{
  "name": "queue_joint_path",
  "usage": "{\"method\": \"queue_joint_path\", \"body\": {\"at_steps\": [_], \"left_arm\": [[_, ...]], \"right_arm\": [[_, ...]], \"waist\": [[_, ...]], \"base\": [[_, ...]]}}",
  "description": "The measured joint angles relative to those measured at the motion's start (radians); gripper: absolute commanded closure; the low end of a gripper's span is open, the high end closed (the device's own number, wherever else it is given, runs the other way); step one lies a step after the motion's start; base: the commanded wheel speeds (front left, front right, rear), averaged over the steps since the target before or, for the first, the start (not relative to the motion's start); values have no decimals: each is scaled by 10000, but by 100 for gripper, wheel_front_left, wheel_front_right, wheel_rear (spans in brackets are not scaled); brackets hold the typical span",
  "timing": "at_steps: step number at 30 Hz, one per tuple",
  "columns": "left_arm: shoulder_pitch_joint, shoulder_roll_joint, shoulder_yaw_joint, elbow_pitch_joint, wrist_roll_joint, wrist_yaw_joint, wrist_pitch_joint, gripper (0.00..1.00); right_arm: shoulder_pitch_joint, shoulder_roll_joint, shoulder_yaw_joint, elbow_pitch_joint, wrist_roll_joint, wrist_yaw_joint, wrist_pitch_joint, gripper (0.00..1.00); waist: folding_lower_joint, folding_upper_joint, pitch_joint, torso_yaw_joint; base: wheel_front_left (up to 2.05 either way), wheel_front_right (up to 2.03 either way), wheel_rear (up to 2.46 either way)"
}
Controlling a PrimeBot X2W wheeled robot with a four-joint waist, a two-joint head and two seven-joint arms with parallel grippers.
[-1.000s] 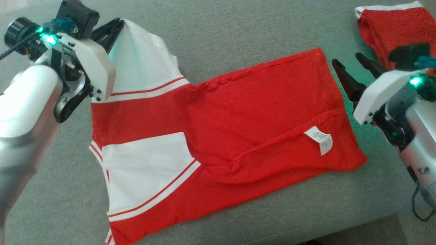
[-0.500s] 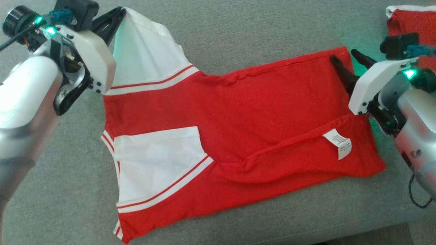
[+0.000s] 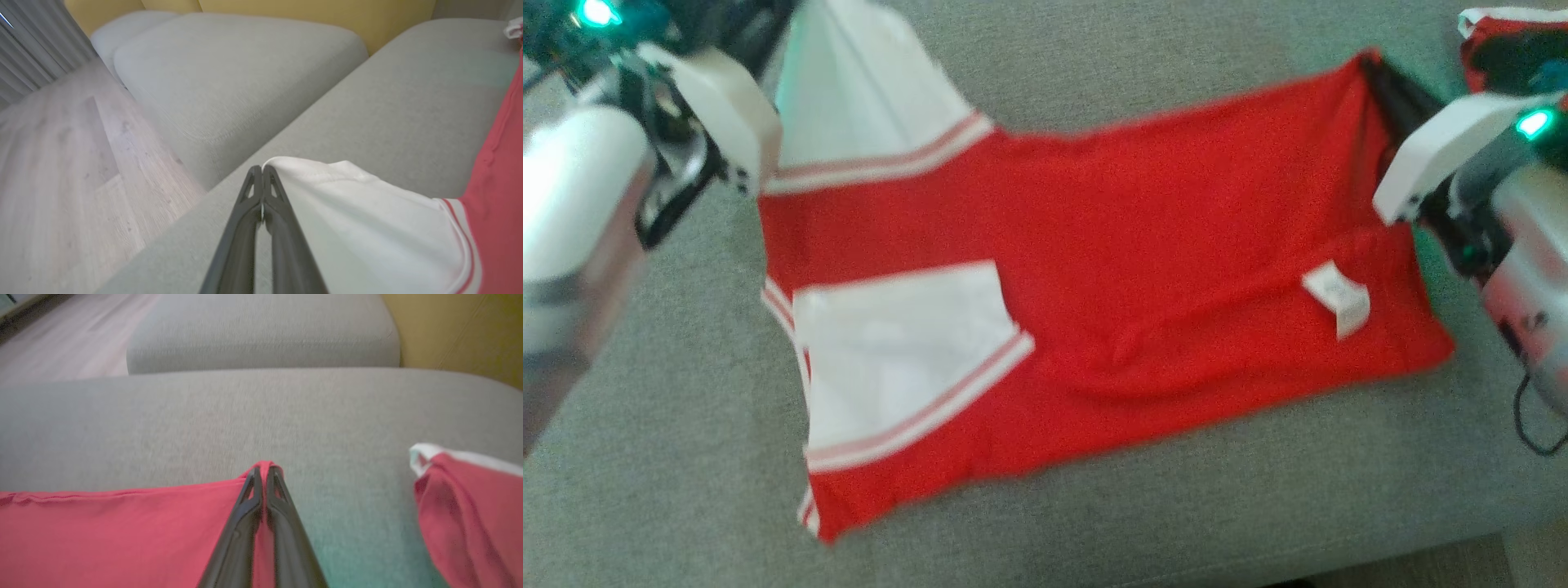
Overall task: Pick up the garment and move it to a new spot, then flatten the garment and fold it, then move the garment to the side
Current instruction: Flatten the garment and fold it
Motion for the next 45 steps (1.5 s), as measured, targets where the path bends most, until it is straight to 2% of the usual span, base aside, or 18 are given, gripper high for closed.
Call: {"method": "queue_joint_path", "body": {"at_steps": [4, 9, 12, 17, 21, 25, 29, 30, 36, 44, 45], "left_arm": [[-746, -54, 71, 324, 454, 190, -941, 100], [-1105, -384, 198, 556, 445, 236, -1407, 100], [-917, -414, 176, 502, 416, 236, -1488, 100], [388, -113, 44, -564, 207, 581, -1666, 100], [1452, 341, -8, -1753, 134, 1104, -1791, 100], [2579, 909, -19, -3183, -107, 1787, -1856, 100], [3813, 1396, -127, -4575, -299, 2518, -1852, 100], [3813, 1396, -127, -4575, -299, 2518, -1852, 100], [5315, 1783, -424, -6029, -305, 3448, -1889, 100], [6258, 1720, -934, -6393, -447, 3797, -1935, 100], [6332, 1689, -961, -6391, -449, 3799, -2006, 100]], "right_arm": [[-597, -58, -113, 155, 259, 0, -694, 100], [-787, -238, -130, 171, 821, -2, -1221, 100], [-635, -418, -31, -146, 1202, -2, -1461, 100], [325, -1024, 219, -970, 1653, -2, -1825, 100], [996, -1446, 111, -1358, 1785, -2, -1896, 100], [1735, -1749, -518, -1774, 1722, -2, -1900, 100], [2698, -1845, -1129, -2017, 1476, -2, -1900, 100], [2698, -1845, -1129, -2017, 1476, -2, -1900, 100], [3828, -1877, -1808, -2201, 1034, -2, -1898, 100], [4985, -1756, -2537, -2299, 836, -2, -1898, 100], [5125, -1735, -2566, -2303, 836, -2, -1900, 84]], "waist": [[0, 0, 51, 3], [0, 0, -67, 53], [0, 0, -205, 97], [-1, 0, -518, 306], [0, 0, -812, 515], [-1, 0, -1163, 732], [-2, 1, -1454, 977], [-2, 1, -1454, 977], [-2, 1, -1674, 1317], [0, 0, -1864, 1531], [0, 0, -1898, 1530]], "base": [[0, 0, 0], [0, 0, 0], [0, 0, 0], [0, 0, 0], [0, 0, 0], [0, 0, 0], [0, 0, 0], [0, 0, 0], [0, 0, 0], [0, 0, 0], [0, 0, 0]]}}
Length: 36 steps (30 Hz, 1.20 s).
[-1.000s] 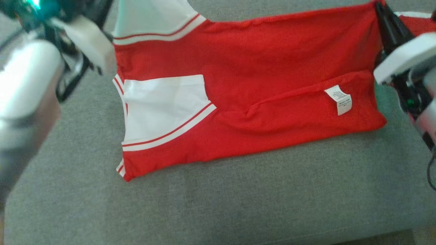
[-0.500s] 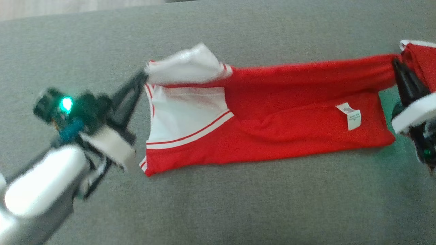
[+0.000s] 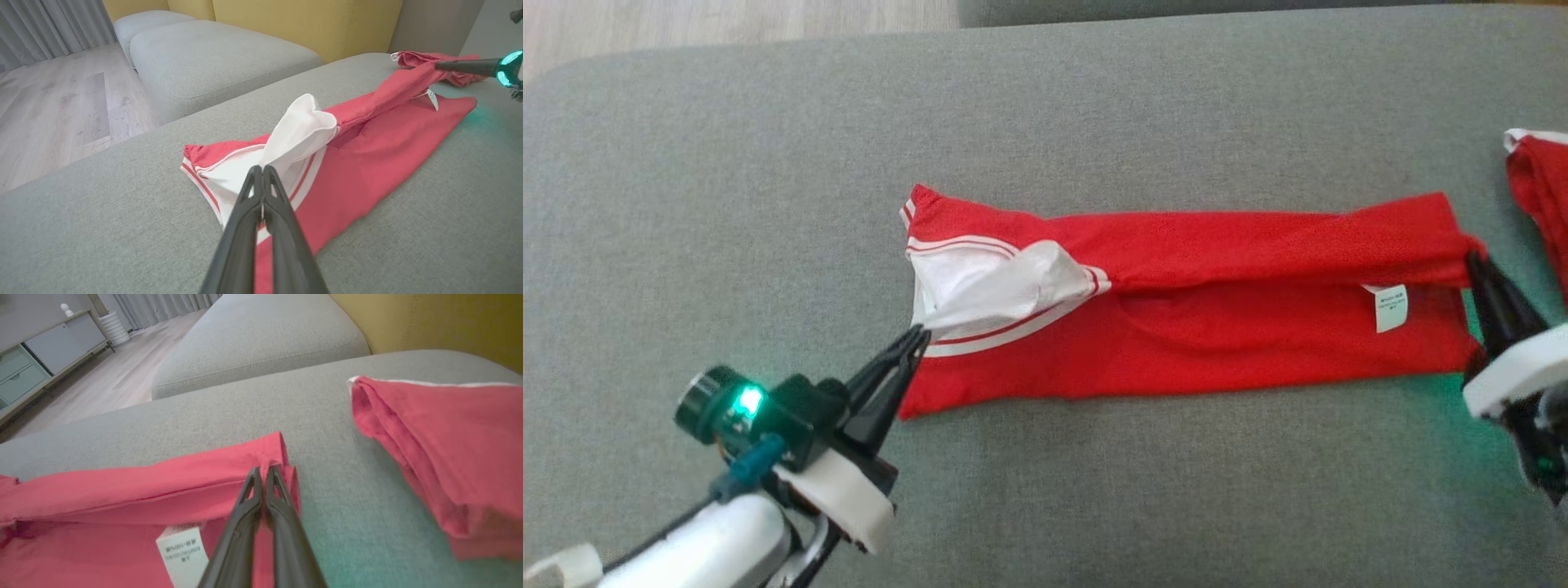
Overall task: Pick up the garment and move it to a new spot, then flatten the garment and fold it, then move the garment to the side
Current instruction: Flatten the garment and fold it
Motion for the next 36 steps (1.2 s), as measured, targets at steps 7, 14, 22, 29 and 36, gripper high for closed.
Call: {"method": "queue_joint_path", "body": {"at_steps": [7, 14, 22, 29, 36], "left_arm": [[945, -566, 25, 288, -690, 449, -560, 0], [2408, -1492, 832, 1266, -857, 1482, -1630, 0], [3976, -3369, 3022, 892, 2123, 2577, -1687, 0], [4855, -4439, 3661, 832, 3877, 2142, -1703, 0], [4980, -5066, 4222, 999, 4669, 1465, -1714, 0]], "right_arm": [[851, 288, -610, 52, -307, 0, 0, 0], [2254, 924, -1662, -42, -614, 0, 2, 0], [2637, 1695, -3187, 541, -1072, 0, 4, 0], [1416, 1929, -4153, 2268, -1574, 0, 194, 0], [333, 2263, -4424, 3988, -2226, 0, 571, 0]], "waist": [[0, 0, -396, -146], [-1, 0, -988, -336], [0, 0, -1372, -44], [1, 0, -1366, 698], [2, 0, -1220, 1259]], "base": [[0, 0, 0], [0, 0, 0], [0, 0, 0], [0, 0, 0], [0, 0, 0]]}}
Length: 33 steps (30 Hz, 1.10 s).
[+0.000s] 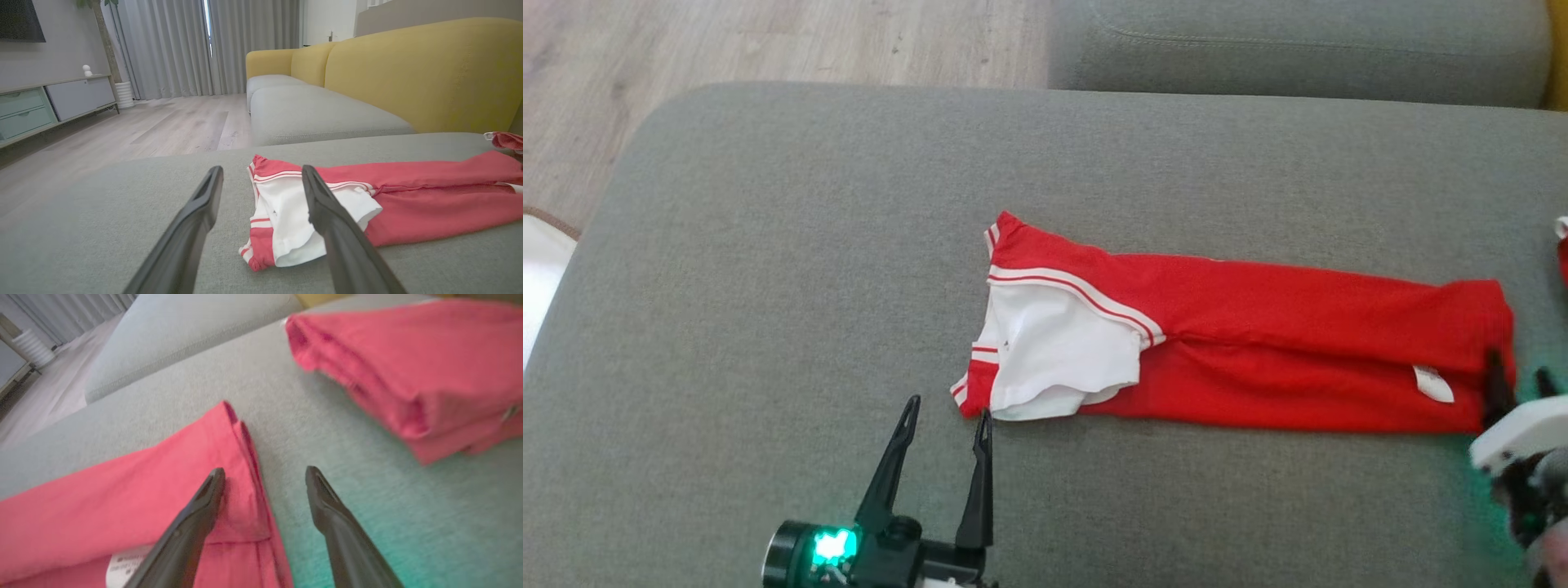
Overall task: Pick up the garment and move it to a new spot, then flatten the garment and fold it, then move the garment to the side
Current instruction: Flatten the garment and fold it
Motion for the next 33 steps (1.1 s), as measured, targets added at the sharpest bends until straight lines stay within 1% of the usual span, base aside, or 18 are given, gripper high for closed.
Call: {"method": "queue_joint_path", "body": {"at_steps": [3, 6, 7, 8, 9, 12, 16, 19, 23, 24, 26, 29, 33], "left_arm": [[124, -84, 245, 90, 186, -244, 0, 0], [186, -176, 451, 94, 311, -347, 0, 0], [217, -230, 527, 96, 378, -355, 0, 0], [247, -293, 635, 96, 435, -441, 0, 0], [258, -328, 692, 100, 477, -512, 0, 0], [283, -441, 844, 121, 625, -694, 0, 0], [520, -587, 1055, 161, 780, -882, 0, 0], [653, -662, 1212, 184, 897, -1045, 0, 0], [657, -765, 1388, 221, 993, -1210, 0, 0], [662, -855, 1438, 259, 1016, -1304, 0, 0], [696, -917, 1515, 274, 1095, -1369, 0, 0], [878, -938, 1649, 305, 1145, -1490, 0, 0], [1064, -1026, 1651, 382, 1162, -1676, 0, 0]], "right_arm": [[33, 336, 19, 529, -88, 0, 301, 0], [7, 362, 40, 591, -104, 0, 500, 0], [-16, 399, 58, 581, -104, 0, 562, 45], [-43, 454, 82, 546, -102, 0, 573, 81], [-47, 518, 104, 472, -79, 0, 579, 100], [-23, 679, 255, 311, -50, 0, 491, 100], [70, 617, 479, 228, -249, 2, 199, 100], [77, 238, 541, 205, -433, 2, 23, 100], [71, -606, 522, -198, -387, 0, 59, 100], [79, -740, 516, -782, -113, 0, 184, 100], [107, -734, 663, -1799, 299, 0, 393, 100], [277, -706, 943, -3695, 886, 0, 696, 100], [632, -571, 1411, -5892, 1012, 0, 1129, 100]], "waist": [[-1, 0, 24, 77], [-1, 0, 25, 62], [-1, 0, 24, 33], [-1, 0, 18, -11], [-1, 0, 7, -65], [-1, 0, -49, -257], [-1, 0, -146, -595], [-1, 0, -213, -885], [-1, 0, -320, -1228], [-1, 0, -402, -1332], [-1, 0, -494, -1395], [-1, 0, -611, -1433], [-2, 0, -694, -1305]], "base": [[0, 0, 0], [0, 0, 0], [0, 0, 0], [0, 0, 0], [0, 0, 0], [0, 0, 0], [0, 0, 0], [0, 0, 0], [0, 0, 0], [0, 0, 0], [0, 0, 0], [0, 0, 0], [0, 0, 0]]}}
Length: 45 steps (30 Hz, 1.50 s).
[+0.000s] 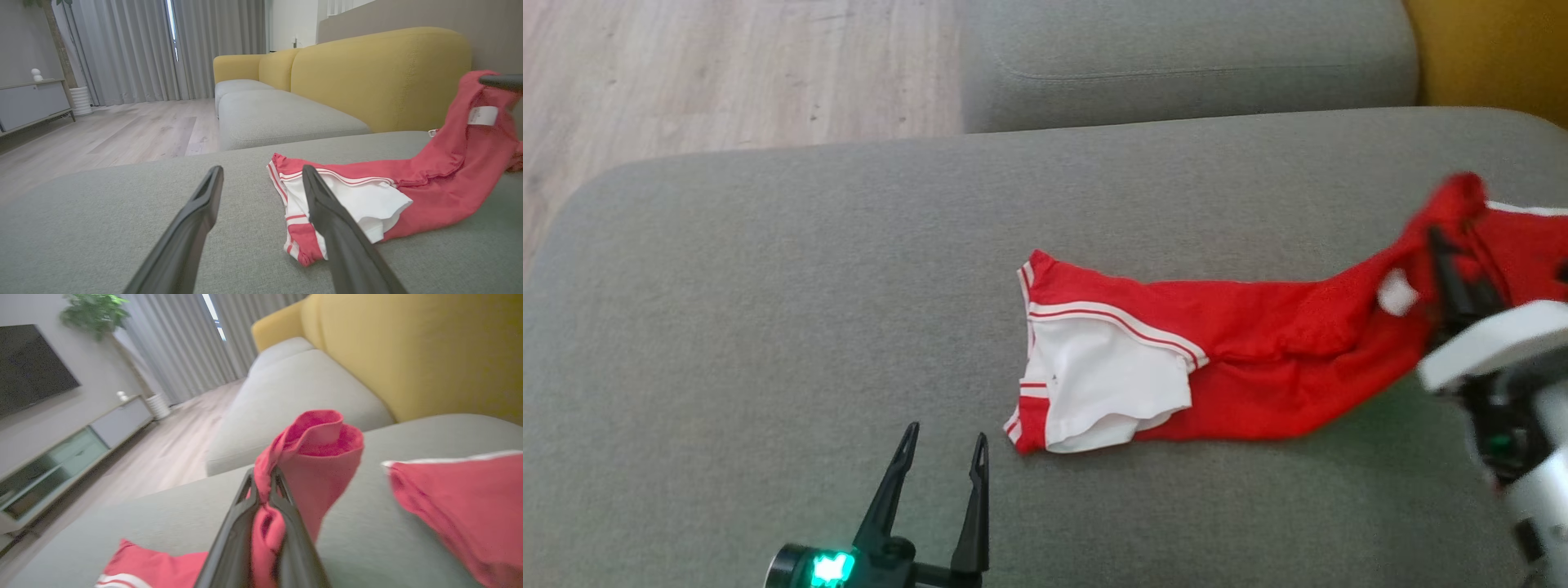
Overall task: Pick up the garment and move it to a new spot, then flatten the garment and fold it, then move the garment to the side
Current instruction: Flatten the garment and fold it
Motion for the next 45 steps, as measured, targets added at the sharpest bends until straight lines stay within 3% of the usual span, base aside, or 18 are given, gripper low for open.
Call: {"method": "queue_joint_path", "body": {"at_steps": [6, 15, 17, 18, 26, 31, 35, 38, 45], "left_arm": [[-13, -81, 36, 48, 123, -268, 0, 0], [-54, -213, 35, 263, 207, -522, 0, 0], [-74, -221, 36, 282, 276, -523, 0, 0], [-82, -232, 36, 305, 276, -527, 0, 0], [-66, -313, 276, 305, 276, -499, 0, 0], [18, -351, 654, 217, 226, -282, 0, 0], [200, -384, 1057, 54, -125, -140, 0, 0], [371, -397, 1292, 36, -213, -107, 0, 0], [522, -454, 1628, 52, -249, -151, 0, 0]], "right_arm": [[58, 1319, 989, -1572, -209, 0, 1020, 100], [32, 3196, 1992, -571, -639, 0, 1356, 100], [-5, 3407, 2104, -113, -709, 0, 1233, 52], [-35, 3486, 2125, 82, -709, 0, 1099, 0], [-342, 3626, 2284, -92, -821, 0, -372, 0], [-43, 2451, 2410, -742, -2117, 0, -1438, 0], [1004, 1755, 1712, -1287, -3152, 0, -1699, 0], [1942, 1605, 658, -2023, -4257, 0, -1701, 0], [4310, 1992, -1427, -2886, -6078, 0, -1701, 0]], "waist": [[0, 0, 14, 472], [0, 0, 120, 1515], [0, 0, 132, 1689], [1, 0, 128, 1753], [1, 0, -42, 1518], [1, 0, -198, 870], [0, 0, -360, 234], [0, 0, -505, -195], [0, 0, -1053, -637]], "base": [[0, 0, 0], [0, 0, 0], [0, 0, 0], [0, 0, 0], [0, 0, 0], [0, 0, 0], [0, 0, 0], [0, 0, 0], [0, 0, 0]]}}
